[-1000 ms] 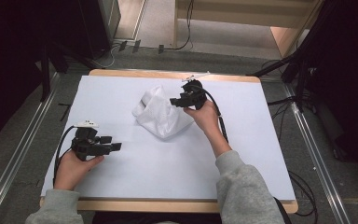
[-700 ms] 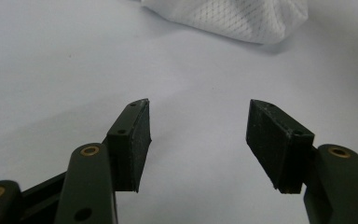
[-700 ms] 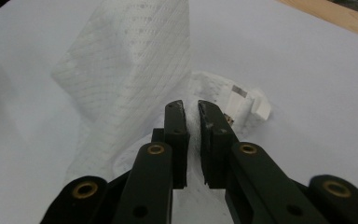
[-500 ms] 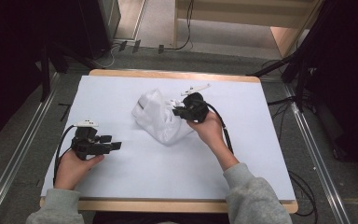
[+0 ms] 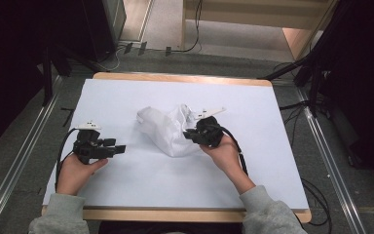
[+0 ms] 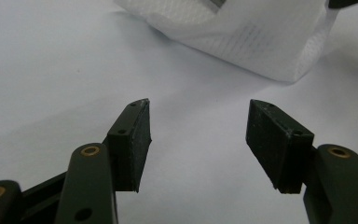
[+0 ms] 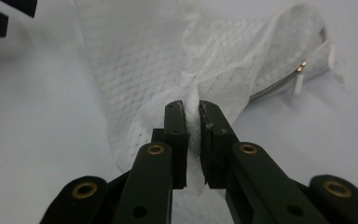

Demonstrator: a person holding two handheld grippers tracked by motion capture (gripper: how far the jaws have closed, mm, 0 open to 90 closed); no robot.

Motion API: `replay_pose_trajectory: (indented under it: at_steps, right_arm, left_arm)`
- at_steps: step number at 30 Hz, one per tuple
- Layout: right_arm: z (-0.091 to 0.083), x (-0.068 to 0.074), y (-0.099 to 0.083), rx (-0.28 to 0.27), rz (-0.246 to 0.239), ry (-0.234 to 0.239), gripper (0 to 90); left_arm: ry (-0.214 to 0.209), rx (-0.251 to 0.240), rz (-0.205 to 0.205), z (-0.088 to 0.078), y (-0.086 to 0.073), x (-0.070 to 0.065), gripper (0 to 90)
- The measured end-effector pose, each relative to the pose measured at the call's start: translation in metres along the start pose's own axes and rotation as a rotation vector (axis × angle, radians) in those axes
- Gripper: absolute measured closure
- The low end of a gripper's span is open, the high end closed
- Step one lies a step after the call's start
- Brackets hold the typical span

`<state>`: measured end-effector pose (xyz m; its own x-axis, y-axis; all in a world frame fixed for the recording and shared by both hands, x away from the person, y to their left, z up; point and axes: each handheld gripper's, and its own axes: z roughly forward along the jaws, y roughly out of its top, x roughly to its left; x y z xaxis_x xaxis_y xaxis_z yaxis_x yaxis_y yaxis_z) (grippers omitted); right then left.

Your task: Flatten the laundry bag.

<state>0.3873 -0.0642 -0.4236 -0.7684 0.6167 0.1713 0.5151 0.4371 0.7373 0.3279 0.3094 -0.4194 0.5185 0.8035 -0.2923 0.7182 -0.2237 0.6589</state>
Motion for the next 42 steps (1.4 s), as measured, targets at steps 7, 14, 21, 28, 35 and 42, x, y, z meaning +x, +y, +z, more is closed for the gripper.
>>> replay_pose_trajectory:
  at_steps: [7,14,21,28,35,42]
  right_arm:
    - [-0.001,0.010,-0.018,0.024,0.014,0.018,84.4]
    - [-0.003,0.016,-0.036,0.053,0.025,0.027,84.3]
    - [-0.003,0.023,-0.053,0.085,0.053,0.045,84.2]
    - [-0.003,0.028,-0.062,0.105,0.058,0.051,82.3]
    - [-0.031,0.022,-0.055,0.016,0.061,0.043,69.1]
    - [-0.041,-0.005,-0.049,-0.021,0.082,-0.022,63.5]
  left_arm:
    - [0.000,-0.008,-0.019,-0.002,0.003,0.010,40.9]
    - [-0.006,-0.012,-0.042,-0.003,0.006,0.022,40.9]
    - [-0.018,-0.017,-0.046,0.000,0.013,0.028,40.8]
    - [-0.033,-0.012,-0.037,0.009,0.023,0.029,40.8]
    - [-0.044,0.003,-0.023,0.016,0.032,0.027,40.8]
    - [-0.046,0.029,-0.002,0.033,0.041,0.026,40.8]
